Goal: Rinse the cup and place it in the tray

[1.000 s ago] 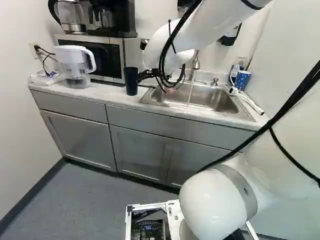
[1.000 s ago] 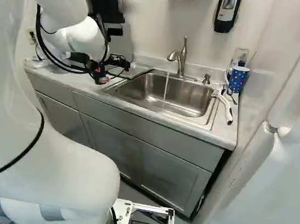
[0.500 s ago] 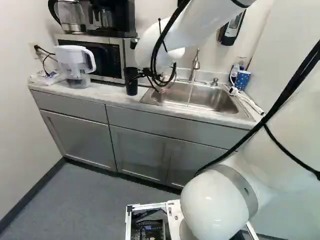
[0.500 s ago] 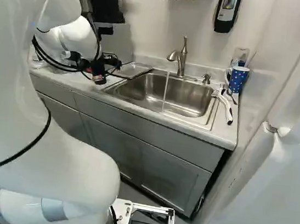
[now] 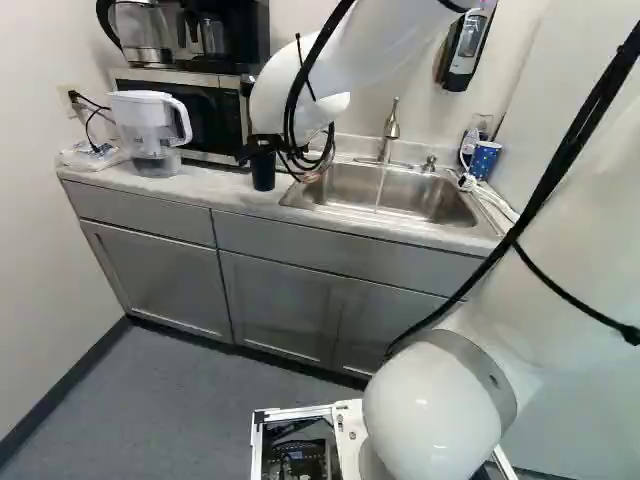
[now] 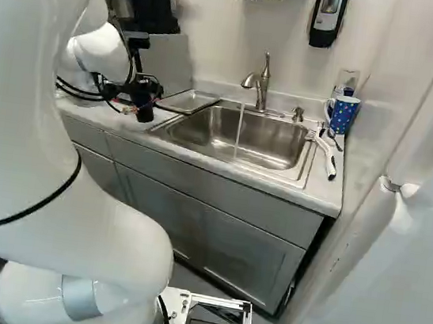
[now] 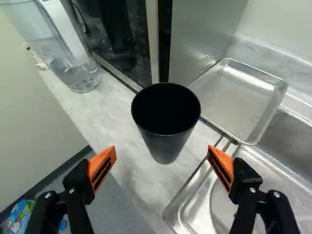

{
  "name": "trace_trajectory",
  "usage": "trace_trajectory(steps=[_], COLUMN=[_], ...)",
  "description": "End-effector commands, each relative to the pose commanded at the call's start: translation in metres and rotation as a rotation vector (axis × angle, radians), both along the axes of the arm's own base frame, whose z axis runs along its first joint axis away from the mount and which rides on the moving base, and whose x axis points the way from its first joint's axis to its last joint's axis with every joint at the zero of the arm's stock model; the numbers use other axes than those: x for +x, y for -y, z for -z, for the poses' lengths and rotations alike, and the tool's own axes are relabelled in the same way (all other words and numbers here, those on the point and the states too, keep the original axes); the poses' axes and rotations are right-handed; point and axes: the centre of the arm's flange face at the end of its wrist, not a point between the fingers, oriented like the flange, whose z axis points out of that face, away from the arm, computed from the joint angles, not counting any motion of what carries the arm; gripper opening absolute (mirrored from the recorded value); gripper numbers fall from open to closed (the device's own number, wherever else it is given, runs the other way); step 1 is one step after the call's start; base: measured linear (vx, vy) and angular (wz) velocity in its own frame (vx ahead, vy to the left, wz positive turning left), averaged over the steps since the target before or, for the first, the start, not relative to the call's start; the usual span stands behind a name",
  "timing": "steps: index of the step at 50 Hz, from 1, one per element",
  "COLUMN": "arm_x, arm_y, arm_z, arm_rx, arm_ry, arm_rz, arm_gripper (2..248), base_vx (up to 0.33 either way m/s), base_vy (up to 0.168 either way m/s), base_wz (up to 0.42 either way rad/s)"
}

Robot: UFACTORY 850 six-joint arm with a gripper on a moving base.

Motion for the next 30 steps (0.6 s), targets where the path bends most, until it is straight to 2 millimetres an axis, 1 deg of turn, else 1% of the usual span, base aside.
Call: trace_trajectory(steps=[30], arm_x=[0.0029], arm_y=[-0.0022], arm_z=[-0.0014], arm_rx=[0.008], arm_ry=[0.018], arm_rz=[-0.002], arm_gripper=[247], base_vx=[0.000], base_vy=[0.000], base_wz=[0.000])
